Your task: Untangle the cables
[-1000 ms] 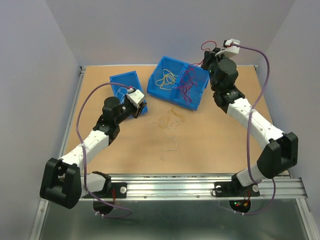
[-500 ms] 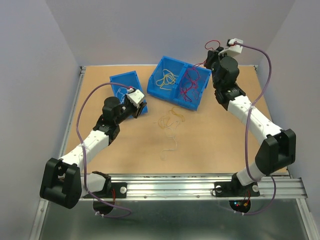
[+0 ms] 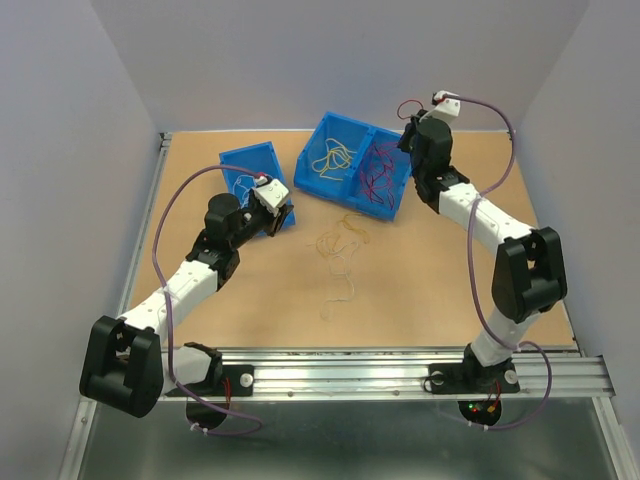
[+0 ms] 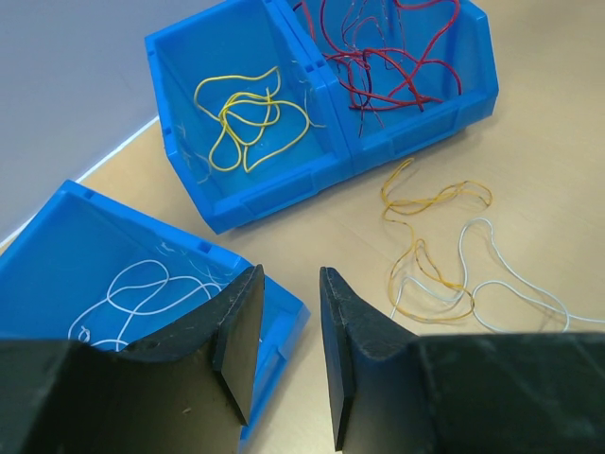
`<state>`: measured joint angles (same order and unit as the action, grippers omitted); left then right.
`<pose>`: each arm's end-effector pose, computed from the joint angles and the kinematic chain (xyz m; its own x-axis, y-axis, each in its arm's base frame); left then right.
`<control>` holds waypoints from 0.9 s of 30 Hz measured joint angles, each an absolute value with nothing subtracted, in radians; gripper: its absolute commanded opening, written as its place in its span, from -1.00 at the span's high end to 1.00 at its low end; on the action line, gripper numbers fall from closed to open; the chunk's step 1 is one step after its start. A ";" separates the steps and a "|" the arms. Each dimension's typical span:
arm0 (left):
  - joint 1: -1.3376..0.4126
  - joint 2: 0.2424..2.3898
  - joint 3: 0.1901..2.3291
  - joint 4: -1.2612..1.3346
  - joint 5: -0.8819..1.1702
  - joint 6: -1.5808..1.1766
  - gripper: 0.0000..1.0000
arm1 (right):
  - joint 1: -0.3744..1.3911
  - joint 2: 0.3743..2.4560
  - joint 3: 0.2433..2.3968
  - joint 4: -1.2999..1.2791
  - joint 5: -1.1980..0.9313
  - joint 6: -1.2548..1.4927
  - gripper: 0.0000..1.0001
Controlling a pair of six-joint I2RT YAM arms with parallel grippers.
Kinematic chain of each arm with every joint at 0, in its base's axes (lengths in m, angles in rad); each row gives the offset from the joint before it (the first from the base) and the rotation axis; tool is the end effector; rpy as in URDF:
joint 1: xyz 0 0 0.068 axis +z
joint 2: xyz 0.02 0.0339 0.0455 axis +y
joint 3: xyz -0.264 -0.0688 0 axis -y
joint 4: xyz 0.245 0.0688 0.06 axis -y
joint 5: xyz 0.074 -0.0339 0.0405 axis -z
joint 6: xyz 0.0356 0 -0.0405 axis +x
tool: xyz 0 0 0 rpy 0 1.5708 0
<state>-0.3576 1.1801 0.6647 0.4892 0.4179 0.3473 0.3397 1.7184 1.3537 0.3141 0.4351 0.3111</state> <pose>0.2467 -0.1076 0.2863 0.2152 0.2517 -0.9436 0.6665 0.6684 0.3302 0.3965 0.1242 0.3379 -0.0164 0.2886 -0.9573 0.1048 0.9527 0.2854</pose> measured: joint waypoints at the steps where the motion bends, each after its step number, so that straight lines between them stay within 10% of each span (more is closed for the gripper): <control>1: -0.358 1.180 0.665 0.489 0.418 0.347 0.17 | 0.340 1.727 1.355 0.315 0.442 0.311 0.99; 27: -0.358 1.181 0.662 0.489 0.418 0.358 0.17 | 0.404 2.436 2.028 -0.202 0.556 0.311 0.92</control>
